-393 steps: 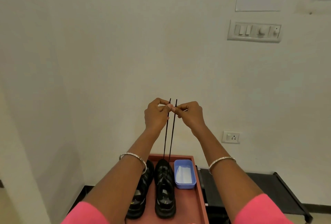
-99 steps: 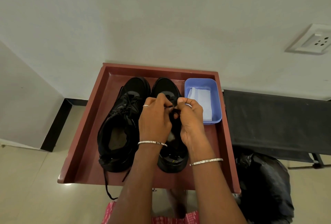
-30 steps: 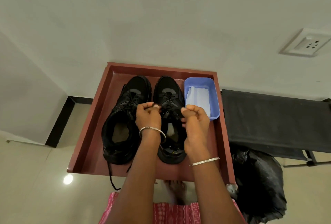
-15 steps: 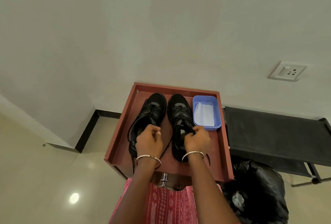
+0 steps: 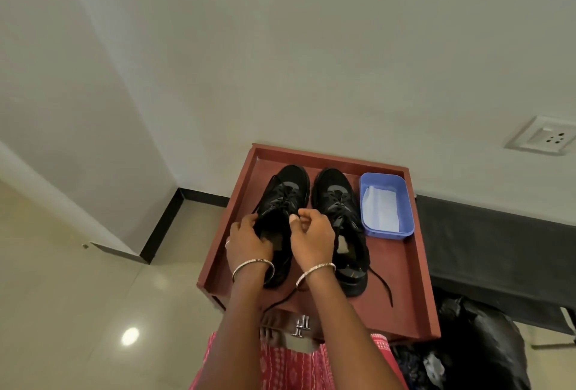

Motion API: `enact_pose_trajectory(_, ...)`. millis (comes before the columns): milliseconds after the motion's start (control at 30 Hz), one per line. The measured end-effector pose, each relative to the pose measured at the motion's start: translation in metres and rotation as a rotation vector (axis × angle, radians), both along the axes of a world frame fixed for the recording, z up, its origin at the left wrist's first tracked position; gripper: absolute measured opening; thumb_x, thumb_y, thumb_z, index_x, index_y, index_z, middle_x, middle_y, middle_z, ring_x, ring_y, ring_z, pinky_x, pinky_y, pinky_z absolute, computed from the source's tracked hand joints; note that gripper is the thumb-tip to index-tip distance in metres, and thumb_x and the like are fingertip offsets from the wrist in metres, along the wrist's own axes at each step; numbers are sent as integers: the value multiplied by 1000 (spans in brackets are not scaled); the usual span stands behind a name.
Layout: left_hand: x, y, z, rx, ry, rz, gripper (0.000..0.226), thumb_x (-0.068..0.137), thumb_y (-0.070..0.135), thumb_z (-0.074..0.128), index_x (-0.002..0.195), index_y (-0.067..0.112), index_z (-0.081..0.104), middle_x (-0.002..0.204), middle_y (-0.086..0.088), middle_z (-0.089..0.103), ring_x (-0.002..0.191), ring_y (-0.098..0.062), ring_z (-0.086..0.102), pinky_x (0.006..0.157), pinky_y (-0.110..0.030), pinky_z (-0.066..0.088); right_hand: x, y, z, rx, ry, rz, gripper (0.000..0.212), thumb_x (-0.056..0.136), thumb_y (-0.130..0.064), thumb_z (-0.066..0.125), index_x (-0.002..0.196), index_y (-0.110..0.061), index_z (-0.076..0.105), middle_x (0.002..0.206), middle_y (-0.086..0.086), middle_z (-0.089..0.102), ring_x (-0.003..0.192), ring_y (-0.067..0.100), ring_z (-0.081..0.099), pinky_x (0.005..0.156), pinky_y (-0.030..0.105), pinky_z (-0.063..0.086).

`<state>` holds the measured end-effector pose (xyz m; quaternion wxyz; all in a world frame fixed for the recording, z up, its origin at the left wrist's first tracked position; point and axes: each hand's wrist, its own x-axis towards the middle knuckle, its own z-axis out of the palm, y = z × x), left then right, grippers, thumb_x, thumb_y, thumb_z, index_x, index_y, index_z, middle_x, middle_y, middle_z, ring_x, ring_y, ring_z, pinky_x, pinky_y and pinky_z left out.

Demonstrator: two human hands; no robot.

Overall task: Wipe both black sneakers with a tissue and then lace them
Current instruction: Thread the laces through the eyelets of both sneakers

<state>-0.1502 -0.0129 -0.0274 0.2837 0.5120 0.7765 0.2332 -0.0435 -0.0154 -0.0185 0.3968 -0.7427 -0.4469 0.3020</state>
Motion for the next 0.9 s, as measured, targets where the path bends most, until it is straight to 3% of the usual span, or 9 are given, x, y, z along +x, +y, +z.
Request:
enact_pose_trajectory(67, -3, 6, 0, -48, 8, -42, 51, 84, 9, 66, 131, 27, 56, 123, -6, 55, 110, -30, 58, 88, -40, 51, 1, 16, -6, -123, 49, -14, 33, 96, -36, 61, 119, -14, 66, 113, 4, 65, 104, 20, 63, 89, 30, 48)
enact_pose_trajectory(133, -2, 8, 2, -98, -8, -97, 49, 80, 6, 66, 123, 28, 57, 114, -3, 55, 103, -28, 59, 79, -36, 49, 4, 26, -10, -191, 80, -54, 32, 95, -40, 61, 113, -15, 69, 107, 2, 67, 100, 20, 62, 87, 32, 48)
enact_pose_trajectory(267, 2, 8, 0, -150, -50, -165, 45, 76, 2, 63, 111, 29, 55, 102, -1, 58, 93, -24, 60, 74, -35, 50, 9, 33, -10, -206, 227, -161, 12, 88, -32, 73, 82, -21, 72, 89, -2, 71, 92, 19, 64, 85, 34, 52)
enact_pose_trajectory(367, 2, 7, -2, -177, -78, -165, 42, 74, 3, 64, 105, 30, 54, 100, -3, 62, 86, -22, 61, 69, -33, 50, 12, 35, -6, -181, 361, -223, 9, 84, -22, 76, 79, -16, 72, 85, 0, 72, 87, 18, 66, 76, 29, 49)
enact_pose_trajectory(467, 5, 6, 1, -194, -67, -151, 40, 78, 7, 64, 109, 29, 53, 104, -2, 58, 92, -24, 60, 68, -31, 45, 17, 35, 4, -98, 721, -254, 2, 86, -6, 68, 86, -8, 66, 82, 5, 75, 80, 13, 69, 68, 25, 45)
enact_pose_trajectory(567, 10, 5, 6, -205, -28, -140, 41, 81, 11, 66, 117, 25, 50, 111, -2, 51, 104, -28, 58, 72, -34, 41, 25, 35, 24, 87, 1155, -223, 14, 91, 1, 57, 93, -13, 58, 73, 5, 72, 72, 18, 70, 76, 28, 51)
enact_pose_trajectory(633, 12, 5, 7, -199, -8, -137, 43, 82, 13, 67, 121, 22, 49, 118, -4, 52, 110, -30, 56, 75, -34, 41, 36, 32, 38, 241, 1314, -134, 13, 93, -2, 55, 99, -11, 60, 77, 7, 72, 72, 20, 70, 79, 30, 55)
enact_pose_trajectory(767, 16, 11, 12, -44, -27, -103, 35, 87, 13, 63, 120, 18, 54, 119, -8, 54, 110, -30, 55, 81, -33, 43, 63, 18, 61, 476, 1338, 69, 15, 96, -9, 52, 108, -10, 61, 96, 9, 72, 82, 20, 67, 85, 32, 55)
enact_pose_trajectory(900, 22, 21, 14, 189, -60, -46, 22, 91, 7, 52, 95, 24, 65, 104, -2, 64, 100, -27, 59, 87, -50, 51, 100, -5, 81, 633, 1255, 93, 24, 100, -18, 41, 114, -11, 60, 101, 6, 72, 88, 21, 65, 91, 35, 50)
